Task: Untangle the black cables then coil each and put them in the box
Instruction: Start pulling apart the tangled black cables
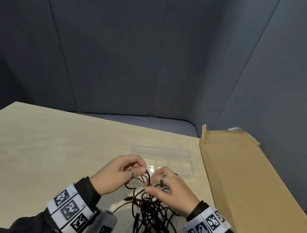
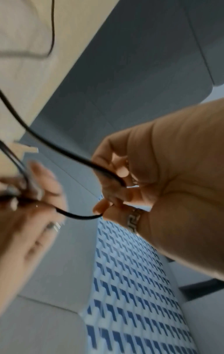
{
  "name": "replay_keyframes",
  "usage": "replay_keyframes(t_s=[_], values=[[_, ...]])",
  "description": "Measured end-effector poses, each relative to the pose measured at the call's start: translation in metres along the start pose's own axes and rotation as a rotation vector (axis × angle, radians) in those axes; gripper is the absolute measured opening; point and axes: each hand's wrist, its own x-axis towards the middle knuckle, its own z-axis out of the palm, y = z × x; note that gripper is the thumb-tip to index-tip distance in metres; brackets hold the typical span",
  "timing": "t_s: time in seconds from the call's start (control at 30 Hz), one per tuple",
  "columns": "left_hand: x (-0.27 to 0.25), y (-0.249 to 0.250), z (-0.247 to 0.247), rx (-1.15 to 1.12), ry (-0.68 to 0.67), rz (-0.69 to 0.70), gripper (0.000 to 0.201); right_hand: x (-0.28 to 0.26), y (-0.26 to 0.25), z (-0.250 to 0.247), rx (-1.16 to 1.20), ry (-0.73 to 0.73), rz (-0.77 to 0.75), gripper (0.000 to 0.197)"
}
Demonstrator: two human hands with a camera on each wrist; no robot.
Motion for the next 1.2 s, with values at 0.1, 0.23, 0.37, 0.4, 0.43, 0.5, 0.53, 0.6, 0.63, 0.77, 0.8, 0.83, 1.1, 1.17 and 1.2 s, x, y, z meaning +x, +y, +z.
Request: replay_keyframes(t_s=[0.1,0.23,0.37,0.4,0.43,0.5,0.53,0.6,0.63,0.77,0.8,0.83,1.1,1.17,1.2], values=[[0.001,0.018,-0.004,-0.104,0.040,0.036,0.011,0.002,0.000,0.007,-0.049,0.007,0.034,0.038],[-0.001,0.013,-0.031,-0.353,0.281,-0.074,0.009,-0.006,0.017,0.001,-0.123,-0.027,0.126,0.051],[-0.002,-0.010,-0.031,0.328,0.507,-0.107,0.015,-0.006,0.011,0.003,-0.076,0.010,0.109,0.039],[-0.005,-0.011,-0.026,0.516,0.473,-0.084,0.042,-0.006,0.002,0.002,-0.066,0.034,0.092,0.039],[-0.008,-0.010,-0.020,0.602,0.415,-0.039,0.068,-0.005,-0.010,0.000,-0.065,0.052,0.075,0.042],[-0.009,0.002,-0.006,0.638,0.350,0.061,0.094,-0.004,-0.030,-0.005,-0.070,0.049,0.038,0.043],[-0.008,0.010,0.000,0.668,0.335,0.117,0.095,-0.003,-0.040,-0.009,-0.061,0.042,0.021,0.042],[-0.004,0.018,0.009,0.847,0.328,0.246,0.077,0.000,-0.053,-0.015,-0.043,0.056,-0.007,0.040],[-0.002,0.020,0.011,0.936,0.324,0.295,0.064,0.001,-0.055,-0.018,-0.017,0.073,-0.015,0.040],[0.000,0.024,0.002,0.623,0.191,0.263,0.052,0.004,-0.052,-0.023,0.064,0.019,-0.025,0.037],[-0.001,0.024,0.000,0.536,0.176,0.283,0.048,0.004,-0.047,-0.021,0.121,-0.003,-0.022,0.036],[-0.002,0.026,-0.002,0.499,0.193,0.304,0.040,0.003,-0.043,-0.018,0.181,-0.031,-0.024,0.036],[-0.011,0.058,-0.043,-0.188,0.706,0.185,0.027,-0.009,0.029,0.037,-0.115,-0.250,0.113,0.028],[-0.012,0.047,-0.051,0.128,0.801,0.128,0.018,-0.011,0.030,0.033,-0.109,-0.155,0.125,0.032],[-0.012,0.042,-0.051,0.440,0.823,0.059,0.010,-0.010,0.026,0.029,-0.108,-0.131,0.111,0.033]])
